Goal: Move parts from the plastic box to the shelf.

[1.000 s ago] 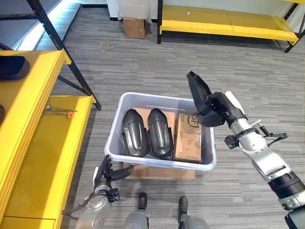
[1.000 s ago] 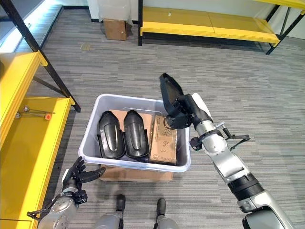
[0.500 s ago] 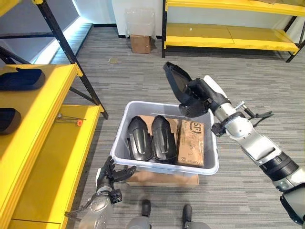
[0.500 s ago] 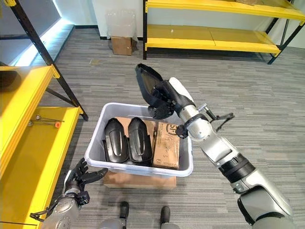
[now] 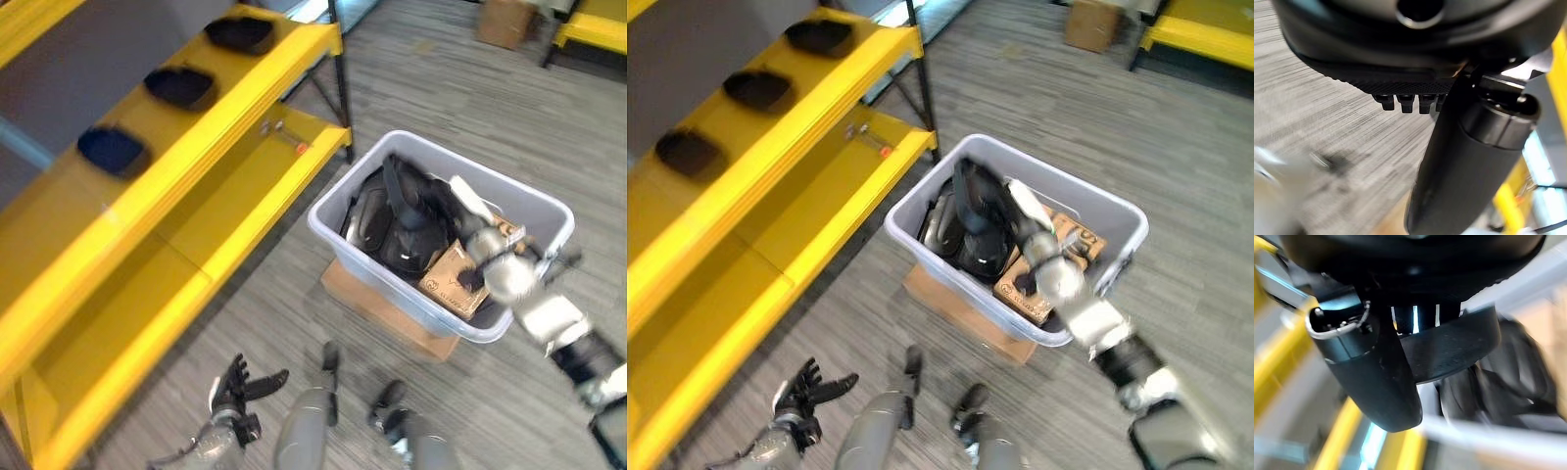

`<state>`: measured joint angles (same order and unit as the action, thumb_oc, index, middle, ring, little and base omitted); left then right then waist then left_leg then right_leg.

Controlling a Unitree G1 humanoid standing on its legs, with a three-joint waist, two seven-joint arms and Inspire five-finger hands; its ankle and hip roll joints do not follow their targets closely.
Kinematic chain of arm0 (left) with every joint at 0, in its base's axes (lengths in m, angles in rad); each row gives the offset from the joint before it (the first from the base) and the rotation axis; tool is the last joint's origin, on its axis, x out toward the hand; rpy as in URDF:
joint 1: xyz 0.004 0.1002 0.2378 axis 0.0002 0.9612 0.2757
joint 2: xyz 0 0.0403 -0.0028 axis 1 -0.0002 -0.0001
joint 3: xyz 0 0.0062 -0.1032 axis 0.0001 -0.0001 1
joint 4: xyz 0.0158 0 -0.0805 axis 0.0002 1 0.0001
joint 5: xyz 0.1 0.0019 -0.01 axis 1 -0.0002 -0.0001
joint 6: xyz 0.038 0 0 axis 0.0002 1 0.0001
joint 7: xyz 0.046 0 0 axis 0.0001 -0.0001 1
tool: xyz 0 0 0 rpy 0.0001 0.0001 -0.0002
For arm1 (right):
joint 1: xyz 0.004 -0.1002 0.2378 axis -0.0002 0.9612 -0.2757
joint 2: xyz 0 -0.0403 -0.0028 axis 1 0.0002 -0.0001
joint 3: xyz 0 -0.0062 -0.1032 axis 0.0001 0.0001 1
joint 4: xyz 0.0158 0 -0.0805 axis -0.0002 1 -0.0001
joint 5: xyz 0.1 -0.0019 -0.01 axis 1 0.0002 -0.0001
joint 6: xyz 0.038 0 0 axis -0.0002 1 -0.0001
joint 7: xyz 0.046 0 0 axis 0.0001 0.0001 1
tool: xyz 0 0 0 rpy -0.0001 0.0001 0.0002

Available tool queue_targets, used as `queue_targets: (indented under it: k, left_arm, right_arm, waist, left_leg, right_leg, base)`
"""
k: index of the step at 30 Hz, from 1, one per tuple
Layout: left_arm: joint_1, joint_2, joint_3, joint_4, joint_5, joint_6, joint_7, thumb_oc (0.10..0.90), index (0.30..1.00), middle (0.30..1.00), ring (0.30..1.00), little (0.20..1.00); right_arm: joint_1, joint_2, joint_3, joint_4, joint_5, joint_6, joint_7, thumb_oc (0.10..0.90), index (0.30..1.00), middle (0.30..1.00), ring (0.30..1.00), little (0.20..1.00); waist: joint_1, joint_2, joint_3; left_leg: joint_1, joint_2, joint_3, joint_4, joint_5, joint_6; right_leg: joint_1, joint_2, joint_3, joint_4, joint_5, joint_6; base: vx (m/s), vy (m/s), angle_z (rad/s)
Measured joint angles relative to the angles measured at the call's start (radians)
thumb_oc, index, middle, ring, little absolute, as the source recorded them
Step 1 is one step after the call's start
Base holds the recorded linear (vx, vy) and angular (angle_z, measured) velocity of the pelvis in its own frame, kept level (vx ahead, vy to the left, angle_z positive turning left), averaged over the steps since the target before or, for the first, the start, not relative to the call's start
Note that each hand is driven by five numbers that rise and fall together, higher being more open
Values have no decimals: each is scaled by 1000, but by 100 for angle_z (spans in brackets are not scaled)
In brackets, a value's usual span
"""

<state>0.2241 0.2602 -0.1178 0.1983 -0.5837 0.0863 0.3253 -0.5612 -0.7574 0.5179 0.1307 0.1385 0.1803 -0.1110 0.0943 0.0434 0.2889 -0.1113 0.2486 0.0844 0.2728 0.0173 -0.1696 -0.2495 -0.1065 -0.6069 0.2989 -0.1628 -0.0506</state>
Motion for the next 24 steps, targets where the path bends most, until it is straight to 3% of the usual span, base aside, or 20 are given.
queue_targets:
  k: [1,2,4,5,6,7,8,9,10,11,12,13,14,15,16,18,20,22,23,24]
  left_arm:
    - [11,4,-3,-43,1,-2,-7,900,1000,1000,1000,1000]
    - [-16,-11,-13,-44,4,-6,-17,900,1000,1000,1000,1000]
    - [-63,-8,-39,-58,11,-1,-37,900,1000,1000,1000,1000]
    - [-76,-26,-50,-83,18,1,-51,900,1000,1000,1000,1000]
    - [-71,-28,-67,-122,21,1,-61,900,1000,1000,1000,1000]
    - [-76,-28,-68,-125,34,-3,-71,900,1000,1000,1000,1000]
    - [-80,-24,-55,-108,50,-1,-69,900,1000,1000,1000,1000]
    - [-72,-3,-46,-90,57,2,-66,900,1000,1000,1000,1000]
    - [-66,4,-42,-69,61,12,-69,900,1000,1000,1000,1000]
    - [-47,-9,-32,-81,64,24,-69,900,1000,1000,1000,1000]
    - [-30,-4,-32,-92,84,25,-70,900,1000,1000,1000,1000]
    - [4,19,-28,-111,88,22,-72,900,1000,1000,1000,1000]
    - [22,38,-25,-117,91,15,-72,900,1000,1000,1000,1000]
    - [25,36,-25,-88,90,27,-67,900,1000,1000,1000,1000]
    - [27,40,-21,-79,90,34,-67,900,1000,1000,1000,1000]
    - [41,28,-6,-78,91,38,-69,900,1000,1000,1000,1000]
    - [34,28,-5,-65,91,38,-73,900,1000,1000,1000,1000]
    - [39,8,-2,-55,91,40,-75,900,1000,1000,1000,1000]
    - [47,-3,6,-70,92,39,-72,900,1000,1000,1000,1000]
    - [68,11,8,-87,92,38,-71,900,1000,1000,1000,1000]
  right_arm:
    - [4,-2,-3,-6,-1,-6,-3,400,300,300,300,300]
    - [3,10,-14,-8,-19,-7,-8,400,300,300,300,300]
    - [-2,39,-71,-48,-22,-19,-25,400,300,300,300,300]
    - [-10,33,-108,-55,-22,-34,-34,400,300,300,300,300]
    - [17,22,-154,-55,-23,-35,-49,400,300,300,300,300]
    - [19,41,-173,-23,-34,-33,-66,400,300,300,300,300]
    - [18,90,-178,10,-41,-29,-74,400,300,300,300,300]
    - [21,127,-176,12,-41,-29,-63,400,300,300,300,300]
    - [19,146,-172,12,-41,-31,-58,400,300,300,300,300]
    - [17,143,-167,9,-41,-33,-54,400,300,300,300,300]
    - [53,126,-172,2,-41,-33,-54,400,300,300,300,300]
    - [91,128,-171,5,-42,-22,-49,400,300,300,300,300]
    - [96,136,-167,7,-42,-17,-42,400,300,300,300,300]
    - [92,154,-168,19,-43,-13,-37,400,300,300,300,300]
    - [93,163,-167,21,-44,-11,-35,400,300,300,300,300]
    - [93,157,-172,20,-61,-10,-31,400,300,300,300,300]
    - [95,164,-182,21,-64,-5,-33,400,300,300,300,300]
    - [94,164,-183,20,-79,-3,-34,400,300,300,300,300]
    - [95,164,-183,21,-83,-2,-32,400,300,300,300,300]
    - [96,172,-180,21,-85,1,-30,400,300,300,300,300]
  waist:
    - [-40,-17,-15]
    - [-51,-4,-29]
    - [-49,-10,-41]
    - [-71,36,-45]
    - [-117,43,-52]
    - [-105,41,-55]
    - [-82,10,-59]
    - [-47,-17,-60]
    - [-18,-4,-63]
    - [-11,38,-63]
    - [-28,35,-65]
    - [-42,-22,-86]
    - [-25,-56,-96]
    - [-11,-30,-93]
    - [-10,-29,-95]
    - [-14,-42,-94]
    - [-19,-57,-88]
    - [-7,-35,-89]
    - [-13,-32,-90]
    - [-19,-62,-108]
  left_leg:
    - [57,30,-4,24,-40,-49]
    - [120,72,-27,20,-82,-51]
    - [201,9,-1,-59,-138,-10]
    - [265,-7,42,-219,-129,12]
    - [318,-33,46,-304,-124,16]
    - [358,-22,101,-351,-142,-34]
    - [318,-29,89,-311,-141,-11]
    - [284,-60,86,-248,-190,74]
    - [241,-81,78,-222,-206,121]
    - [207,-34,53,-217,-202,144]
    - [191,-27,51,-215,-192,122]
    - [197,-78,33,-234,-194,104]
    - [203,-88,42,-238,-187,84]
    - [184,-64,18,-204,-185,67]
    - [167,-71,19,-182,-184,69]
    - [165,-131,26,-193,-174,104]
    - [149,-154,28,-189,-144,133]
    - [136,-136,27,-207,-125,158]
    - [128,-135,31,-220,-123,160]
    - [133,-168,23,-258,-119,150]
  right_leg:
    - [-3,-50,15,68,-19,9]
    - [-23,-30,5,73,-2,-38]
    - [-46,18,-12,-104,72,121]
    - [-87,-8,-82,25,-29,7]
    - [-68,-68,-17,165,-32,-26]
    - [-84,-50,-18,181,3,-102]
    - [-83,-38,0,120,45,-73]
    - [-78,-4,27,17,76,4]
    - [-68,7,-27,-36,-21,142]
    - [-98,-25,-52,128,-80,135]
    - [-119,-121,39,395,-129,70]
    - [-33,-208,118,375,-157,150]
    - [26,-247,78,243,-85,122]
    - [44,-181,67,157,-40,137]
    - [54,-166,58,109,-16,152]
    - [73,-144,12,2,50,154]
    - [77,-135,2,-43,79,169]
    - [78,-131,-19,-43,76,193]
    - [60,-157,9,62,65,128]
    - [79,-188,33,39,35,158]
  base:
    - [-79,58,110]
    - [-111,134,102]
    - [-72,158,43]
    - [-18,141,98]
    - [-11,124,110]
    - [-23,169,75]
    - [-32,166,-44]
    - [-15,142,-109]
    - [-5,154,-129]
    - [-12,153,-55]
    - [-34,156,34]
    - [-45,140,64]
    - [-30,129,4]
    - [-20,128,-40]
    - [-9,115,-40]
    - [-11,78,-11]
    - [-25,93,-7]
    - [-17,69,-8]
    - [-23,77,28]
    - [-18,63,41]
